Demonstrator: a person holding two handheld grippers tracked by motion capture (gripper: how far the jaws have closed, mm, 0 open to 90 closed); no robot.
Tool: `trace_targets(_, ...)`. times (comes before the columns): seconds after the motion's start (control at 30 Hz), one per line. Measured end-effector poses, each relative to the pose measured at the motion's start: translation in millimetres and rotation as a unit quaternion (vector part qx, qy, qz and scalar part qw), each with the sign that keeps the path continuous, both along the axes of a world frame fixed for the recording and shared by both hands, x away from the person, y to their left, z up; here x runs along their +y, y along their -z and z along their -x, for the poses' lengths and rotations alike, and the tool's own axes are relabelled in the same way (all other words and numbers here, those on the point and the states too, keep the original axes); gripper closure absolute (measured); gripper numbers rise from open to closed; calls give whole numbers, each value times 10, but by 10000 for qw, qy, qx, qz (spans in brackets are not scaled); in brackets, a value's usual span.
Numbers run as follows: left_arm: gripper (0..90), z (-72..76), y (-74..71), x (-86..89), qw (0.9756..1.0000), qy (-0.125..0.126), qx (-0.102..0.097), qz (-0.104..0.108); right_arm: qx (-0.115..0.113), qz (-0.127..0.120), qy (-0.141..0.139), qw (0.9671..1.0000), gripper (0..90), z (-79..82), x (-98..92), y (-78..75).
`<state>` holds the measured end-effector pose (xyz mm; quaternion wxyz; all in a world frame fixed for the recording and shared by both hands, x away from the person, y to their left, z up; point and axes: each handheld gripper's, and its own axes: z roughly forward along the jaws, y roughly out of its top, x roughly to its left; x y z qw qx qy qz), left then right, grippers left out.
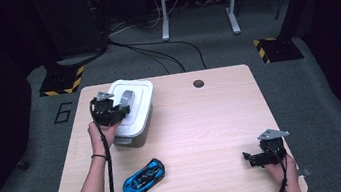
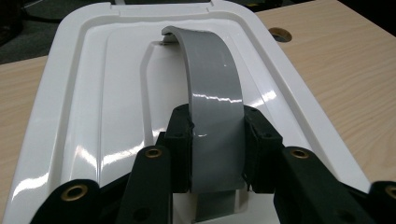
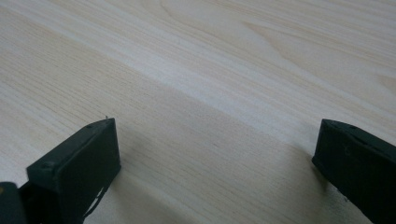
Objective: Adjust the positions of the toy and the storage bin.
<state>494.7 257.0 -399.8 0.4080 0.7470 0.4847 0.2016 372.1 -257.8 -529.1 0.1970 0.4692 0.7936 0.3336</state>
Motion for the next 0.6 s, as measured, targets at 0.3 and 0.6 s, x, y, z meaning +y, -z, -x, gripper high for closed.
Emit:
trace_targets(0.3,675,-25,3,-106,9999,171,14,15,12,-6,-7,10000,0,-1,-1,-1)
trace_targets(0.6,676,-28,4,-184,9995,299,19,49,12,-5,-9,10000,0,-1,-1,-1)
